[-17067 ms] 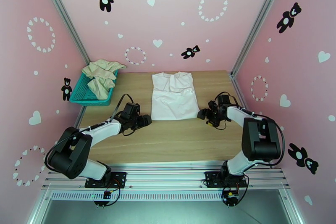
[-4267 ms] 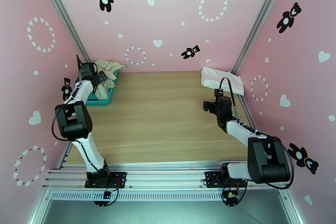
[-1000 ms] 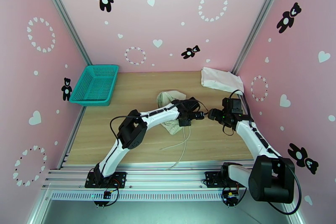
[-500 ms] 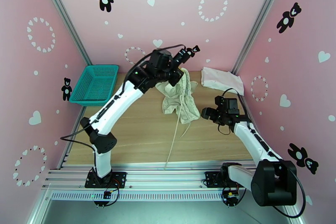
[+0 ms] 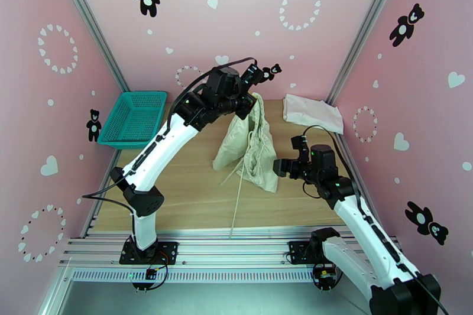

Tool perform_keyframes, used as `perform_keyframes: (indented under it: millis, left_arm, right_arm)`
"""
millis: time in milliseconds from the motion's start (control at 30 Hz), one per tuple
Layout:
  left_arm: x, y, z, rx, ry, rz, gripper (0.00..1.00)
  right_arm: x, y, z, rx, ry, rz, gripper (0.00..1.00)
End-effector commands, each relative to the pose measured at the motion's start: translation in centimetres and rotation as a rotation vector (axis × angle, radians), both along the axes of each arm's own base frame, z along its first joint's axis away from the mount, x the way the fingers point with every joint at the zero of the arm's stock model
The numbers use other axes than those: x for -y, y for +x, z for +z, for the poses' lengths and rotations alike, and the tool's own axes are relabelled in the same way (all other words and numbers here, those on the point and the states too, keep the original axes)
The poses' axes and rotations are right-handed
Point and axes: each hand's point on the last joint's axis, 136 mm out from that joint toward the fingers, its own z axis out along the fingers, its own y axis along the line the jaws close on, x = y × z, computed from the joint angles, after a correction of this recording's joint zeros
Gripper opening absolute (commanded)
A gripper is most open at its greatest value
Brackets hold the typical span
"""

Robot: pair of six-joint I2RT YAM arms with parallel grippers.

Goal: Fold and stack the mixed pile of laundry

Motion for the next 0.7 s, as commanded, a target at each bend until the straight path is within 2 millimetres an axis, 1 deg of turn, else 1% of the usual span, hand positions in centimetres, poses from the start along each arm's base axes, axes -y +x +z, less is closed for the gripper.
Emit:
perform_keyframes:
  millis: [0, 67, 133, 267, 367, 433, 533, 600, 667]
  left_arm:
    - [-1.1, 0.5, 0.5, 0.020, -0.004, 0.062, 0.00]
    - [-1.6, 0.5, -0.1, 0.008, -0.004, 0.069, 0.00]
    - [-2.0, 0.3, -0.5, -0.004, -0.012, 0.068, 0.00]
    - [-2.5, 0.0, -0.9, -0.013, -0.012, 0.071, 0.00]
    - [-3.1, 0.0, -1.1, -0.011, -0.003, 0.087, 0.00]
    - [-3.8, 0.0, -1.1, -0.018, -0.005, 0.109, 0.00]
    - [-4.8, -0.5, -0.9, -0.019, -0.020, 0.126, 0.00]
    - [-5.2, -1.2, -0.8, -0.012, -0.038, 0.119, 0.00]
    - [-5.8, -1.7, -0.8, -0.011, -0.039, 0.124, 0.00]
  right_arm:
    - [-0.6, -2.1, 1.0, -0.009, 0.015, 0.059, 0.85]
    - [-1.6, -3.0, 1.3, -0.007, 0.028, 0.106, 0.87]
    - [-2.6, -3.5, 1.1, -0.014, 0.017, 0.137, 0.89]
    - [-6.1, -3.6, 0.7, -0.026, -0.035, 0.217, 0.90]
    - [-8.7, -3.4, -0.6, -0.038, -0.135, 0.260, 0.88]
    - [-9.7, -2.8, -2.8, -0.078, -0.238, 0.246, 0.86]
    - [-10.9, -1.2, -5.5, -0.097, -0.283, 0.224, 0.86]
    - [-12.0, 0.2, -6.6, -0.097, -0.280, 0.213, 0.85]
    - [-13.2, 1.5, -7.3, -0.100, -0.284, 0.212, 0.78]
